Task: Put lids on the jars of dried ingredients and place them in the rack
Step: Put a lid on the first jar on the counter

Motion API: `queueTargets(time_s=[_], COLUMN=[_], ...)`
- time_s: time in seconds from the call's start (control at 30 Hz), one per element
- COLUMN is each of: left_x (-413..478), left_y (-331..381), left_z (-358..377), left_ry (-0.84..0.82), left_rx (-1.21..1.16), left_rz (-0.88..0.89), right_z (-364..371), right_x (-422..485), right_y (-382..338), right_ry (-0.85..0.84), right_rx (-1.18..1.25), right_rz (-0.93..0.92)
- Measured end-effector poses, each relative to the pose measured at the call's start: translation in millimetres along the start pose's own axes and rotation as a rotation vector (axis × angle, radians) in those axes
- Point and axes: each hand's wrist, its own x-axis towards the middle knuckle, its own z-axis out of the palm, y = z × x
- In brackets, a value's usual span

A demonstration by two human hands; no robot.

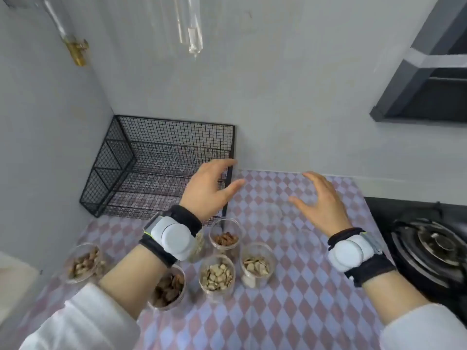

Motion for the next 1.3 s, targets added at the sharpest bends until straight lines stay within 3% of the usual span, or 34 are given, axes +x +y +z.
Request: queueTargets(time_s=[0.33, 0.57, 0.77, 0.93, 1.07, 1.2, 1.3], left_x=[-72, -95, -92, -92, -95, -98, -104], left_y=[0, 10, 16, 15, 20, 29, 27], left_z=[97, 136, 144, 149, 158, 175, 187], left_ry=[-0.343, -0.561, -0.484, -0.426, -0.415, -0.374, -0.327], left_rx=[0.044, 0.274, 0.331, 0.163, -0.021, -0.165, -0.306], left_rz=[-0.025, -0.091, -0.168, -0.225, -0.261, -0.237, -0.320], right_z=[54, 70, 83, 85, 81, 53, 31], right_x=[-66, -79, -75, -84, -83, -67, -58], right_y=[67, 100, 118, 125, 124, 103, 85], right_ry=[-0.213, -0.396, -0.578, -0.481, -0.349, -0.152, -0.067], right_rx=[-0.011, -0.174, -0.452, -0.415, -0.170, 0.350, 0.745], right_rz=[0.219, 0.307, 0.303, 0.205, 0.268, 0.476, 0.611])
